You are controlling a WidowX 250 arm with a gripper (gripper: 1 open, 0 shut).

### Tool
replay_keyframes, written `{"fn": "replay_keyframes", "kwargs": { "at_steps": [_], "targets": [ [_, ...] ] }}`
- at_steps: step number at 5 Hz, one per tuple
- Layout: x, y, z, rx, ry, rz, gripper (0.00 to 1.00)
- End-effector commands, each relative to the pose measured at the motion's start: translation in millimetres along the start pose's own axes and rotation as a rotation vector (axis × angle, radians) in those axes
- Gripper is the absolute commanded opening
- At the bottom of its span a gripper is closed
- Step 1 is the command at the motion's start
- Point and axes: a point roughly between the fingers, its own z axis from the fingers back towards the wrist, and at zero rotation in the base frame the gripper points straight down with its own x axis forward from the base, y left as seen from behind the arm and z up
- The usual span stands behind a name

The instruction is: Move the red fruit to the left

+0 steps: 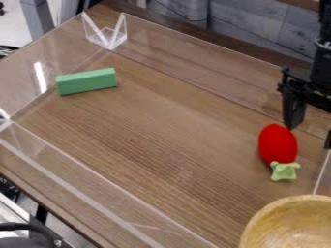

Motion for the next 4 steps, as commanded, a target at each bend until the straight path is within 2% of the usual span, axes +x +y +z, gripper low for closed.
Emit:
{"fn": "replay_keyframes", "kwargs": {
  "at_steps": [1, 2, 4],
  "targets": [
    [-1.8, 17, 2.8, -0.006, -0.04, 0.07, 1.0],
    [-5.4, 29, -5.4, -0.014, -0.042, 0.117, 1.0],
    [-4.2, 55, -20.9, -0.028, -0.067, 0.24, 1.0]
  ]
}}
